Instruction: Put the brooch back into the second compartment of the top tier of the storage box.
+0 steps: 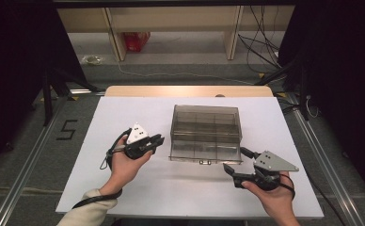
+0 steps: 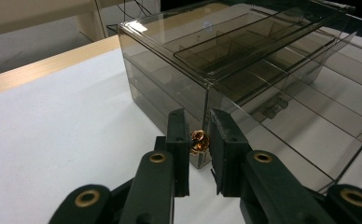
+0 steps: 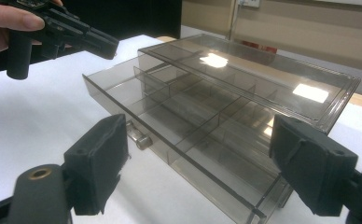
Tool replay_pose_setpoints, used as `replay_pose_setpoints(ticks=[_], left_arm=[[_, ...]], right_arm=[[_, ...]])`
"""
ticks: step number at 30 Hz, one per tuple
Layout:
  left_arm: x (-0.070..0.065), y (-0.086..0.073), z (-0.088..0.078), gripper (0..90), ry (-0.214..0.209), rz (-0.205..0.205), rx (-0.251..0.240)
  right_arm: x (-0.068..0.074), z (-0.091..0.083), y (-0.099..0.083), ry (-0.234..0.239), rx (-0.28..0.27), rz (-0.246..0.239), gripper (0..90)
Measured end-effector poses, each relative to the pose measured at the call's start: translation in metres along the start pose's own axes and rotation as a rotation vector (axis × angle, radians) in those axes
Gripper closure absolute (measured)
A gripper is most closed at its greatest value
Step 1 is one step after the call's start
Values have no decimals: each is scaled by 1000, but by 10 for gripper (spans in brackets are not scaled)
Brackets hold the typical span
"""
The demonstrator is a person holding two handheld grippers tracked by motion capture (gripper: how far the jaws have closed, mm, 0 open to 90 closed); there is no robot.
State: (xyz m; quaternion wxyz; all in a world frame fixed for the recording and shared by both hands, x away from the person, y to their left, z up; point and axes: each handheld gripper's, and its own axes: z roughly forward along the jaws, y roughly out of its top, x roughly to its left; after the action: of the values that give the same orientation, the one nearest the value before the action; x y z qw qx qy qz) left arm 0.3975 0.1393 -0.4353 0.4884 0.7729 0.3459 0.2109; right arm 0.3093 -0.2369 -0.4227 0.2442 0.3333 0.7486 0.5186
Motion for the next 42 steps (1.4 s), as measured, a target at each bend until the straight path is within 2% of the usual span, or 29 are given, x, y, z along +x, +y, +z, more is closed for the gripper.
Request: replay_pose_setpoints(ticks=[23, 42], left_arm=[[-9, 9, -6, 784, -3, 3, -67], [-20, 17, -7, 783, -31, 13, -83]], right_arm=[[0, 0, 0, -2, 0, 3, 206], [0, 1, -1, 0, 9, 2, 207]])
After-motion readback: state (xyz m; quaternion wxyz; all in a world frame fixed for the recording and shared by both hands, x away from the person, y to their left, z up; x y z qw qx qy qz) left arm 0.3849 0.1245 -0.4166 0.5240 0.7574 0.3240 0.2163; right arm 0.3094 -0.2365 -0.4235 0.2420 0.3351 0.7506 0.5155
